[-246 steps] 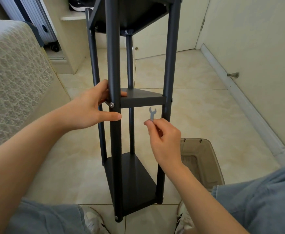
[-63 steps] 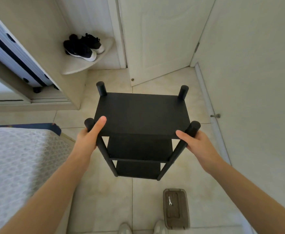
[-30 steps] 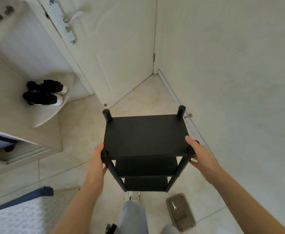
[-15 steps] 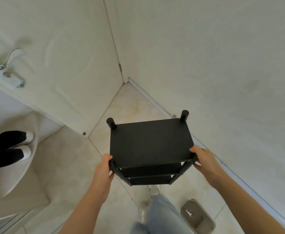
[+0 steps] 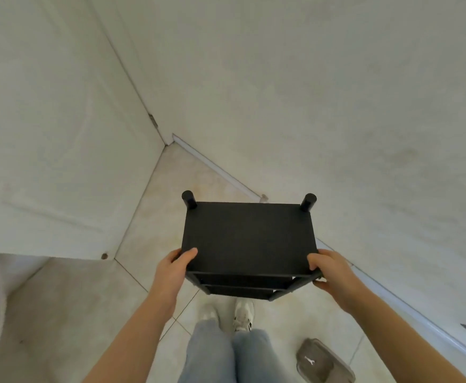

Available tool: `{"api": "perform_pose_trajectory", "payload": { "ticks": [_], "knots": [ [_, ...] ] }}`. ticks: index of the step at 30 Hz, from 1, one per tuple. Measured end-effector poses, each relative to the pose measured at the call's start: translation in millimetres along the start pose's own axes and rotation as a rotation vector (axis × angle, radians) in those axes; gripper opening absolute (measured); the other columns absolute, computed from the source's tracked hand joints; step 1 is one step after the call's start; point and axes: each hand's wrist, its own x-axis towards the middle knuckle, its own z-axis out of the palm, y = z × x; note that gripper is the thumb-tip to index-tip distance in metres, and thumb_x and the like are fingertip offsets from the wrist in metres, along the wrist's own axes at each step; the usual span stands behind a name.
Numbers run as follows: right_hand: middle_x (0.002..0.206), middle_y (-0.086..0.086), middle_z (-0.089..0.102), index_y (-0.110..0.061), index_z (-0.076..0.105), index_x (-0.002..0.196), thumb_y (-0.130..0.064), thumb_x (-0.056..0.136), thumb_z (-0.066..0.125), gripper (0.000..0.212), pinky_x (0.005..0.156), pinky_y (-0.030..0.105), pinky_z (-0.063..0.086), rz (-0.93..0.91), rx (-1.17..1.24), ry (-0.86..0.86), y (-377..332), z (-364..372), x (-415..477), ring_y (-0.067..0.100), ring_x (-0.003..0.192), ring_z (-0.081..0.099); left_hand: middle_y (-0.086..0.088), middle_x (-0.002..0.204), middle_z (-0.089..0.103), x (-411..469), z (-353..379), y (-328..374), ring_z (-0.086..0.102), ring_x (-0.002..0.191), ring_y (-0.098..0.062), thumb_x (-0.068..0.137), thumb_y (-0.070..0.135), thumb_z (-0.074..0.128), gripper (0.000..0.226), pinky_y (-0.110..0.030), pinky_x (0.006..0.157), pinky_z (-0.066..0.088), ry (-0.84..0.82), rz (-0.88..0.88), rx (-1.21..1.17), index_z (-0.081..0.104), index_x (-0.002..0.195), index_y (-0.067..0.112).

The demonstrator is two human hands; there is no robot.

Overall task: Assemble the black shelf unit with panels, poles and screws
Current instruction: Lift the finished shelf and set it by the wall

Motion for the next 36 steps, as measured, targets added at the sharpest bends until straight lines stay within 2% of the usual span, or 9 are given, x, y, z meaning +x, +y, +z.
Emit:
{"api": "perform_pose_trajectory", "payload": {
  "ticks": [3,10,14,17,22,28,30,32,36],
  "knots": [
    [0.074,0.008,0.034,-0.009,0.038,0.070,-0.001,0.078,0.050,0.017,0.073,0.039,0.040,0.045,0.052,0.037,-2,-4,24,0.022,0.072,0.036,0.000,0.106,0.066,33,20,15,0.057,0.106,-0.021,0.094,0.016,0.062,0.008,-0.042,0.103,0.041,-0.027,-0.005,0.049,0.067,0.099,0.020],
    [0.078,0.011,0.038,-0.005,0.045,0.073,0.004,0.076,0.050,0.011,0.073,0.040,0.039,0.139,0.093,0.139,7,-2,76,0.026,0.076,0.039,0.001,0.093,0.067,110,59,43,0.057,0.094,-0.018,0.084,-0.003,0.056,0.025,-0.037,0.092,0.041,-0.160,-0.012,0.210,0.067,0.084,0.019],
    [0.091,0.016,0.051,0.004,0.056,0.098,0.005,0.078,0.050,0.021,0.086,0.049,0.051,0.206,0.141,0.193,22,0,105,0.028,0.086,0.049,0.009,0.095,0.066,151,84,52,0.058,0.093,-0.012,0.086,-0.003,0.055,0.033,-0.036,0.088,0.041,-0.259,0.003,0.358,0.062,0.085,0.030],
    [0.088,0.016,0.049,0.001,0.055,0.092,0.006,0.077,0.049,0.016,0.076,0.040,0.044,0.231,0.216,0.242,34,0,129,0.027,0.083,0.048,0.010,0.098,0.067,182,108,54,0.059,0.094,-0.011,0.086,-0.003,0.055,0.034,-0.032,0.084,0.042,-0.318,0.001,0.443,0.064,0.089,0.030],
    [0.076,0.012,0.039,0.002,0.050,0.086,0.009,0.076,0.046,0.013,0.069,0.039,0.034,0.276,0.282,0.267,54,-5,168,0.026,0.074,0.039,0.006,0.101,0.070,223,143,42,0.062,0.099,-0.014,0.085,-0.007,0.053,0.032,-0.033,0.090,0.043,-0.363,-0.035,0.466,0.067,0.101,0.018],
    [0.075,0.010,0.039,-0.003,0.049,0.082,0.010,0.074,0.046,0.016,0.064,0.035,0.037,0.288,0.341,0.284,75,-10,199,0.023,0.070,0.040,0.011,0.092,0.070,252,169,23,0.063,0.090,-0.007,0.088,-0.007,0.054,0.037,-0.024,0.076,0.045,-0.361,-0.036,0.463,0.065,0.090,0.029],
    [0.081,0.012,0.043,0.000,0.051,0.090,0.009,0.075,0.047,0.018,0.070,0.042,0.047,0.304,0.341,0.310,82,-13,205,0.026,0.075,0.044,0.009,0.094,0.071,257,178,18,0.064,0.090,-0.008,0.089,-0.006,0.054,0.036,-0.022,0.072,0.045,-0.367,-0.022,0.465,0.066,0.091,0.028],
    [0.088,0.015,0.046,0.004,0.052,0.097,0.008,0.076,0.048,0.023,0.079,0.047,0.051,0.324,0.336,0.332,89,-16,208,0.029,0.082,0.047,0.009,0.098,0.071,259,186,16,0.064,0.094,-0.009,0.089,-0.004,0.055,0.033,-0.023,0.075,0.045,-0.379,-0.005,0.472,0.066,0.095,0.027],
    [0.081,0.011,0.046,-0.001,0.050,0.090,0.006,0.076,0.049,0.015,0.067,0.036,0.039,0.310,0.308,0.335,98,-20,213,0.024,0.072,0.046,0.001,0.112,0.069,264,197,15,0.061,0.109,-0.022,0.088,0.001,0.056,0.035,-0.039,0.098,0.045,-0.400,0.077,0.610,0.064,0.114,0.023]
  ]
}}
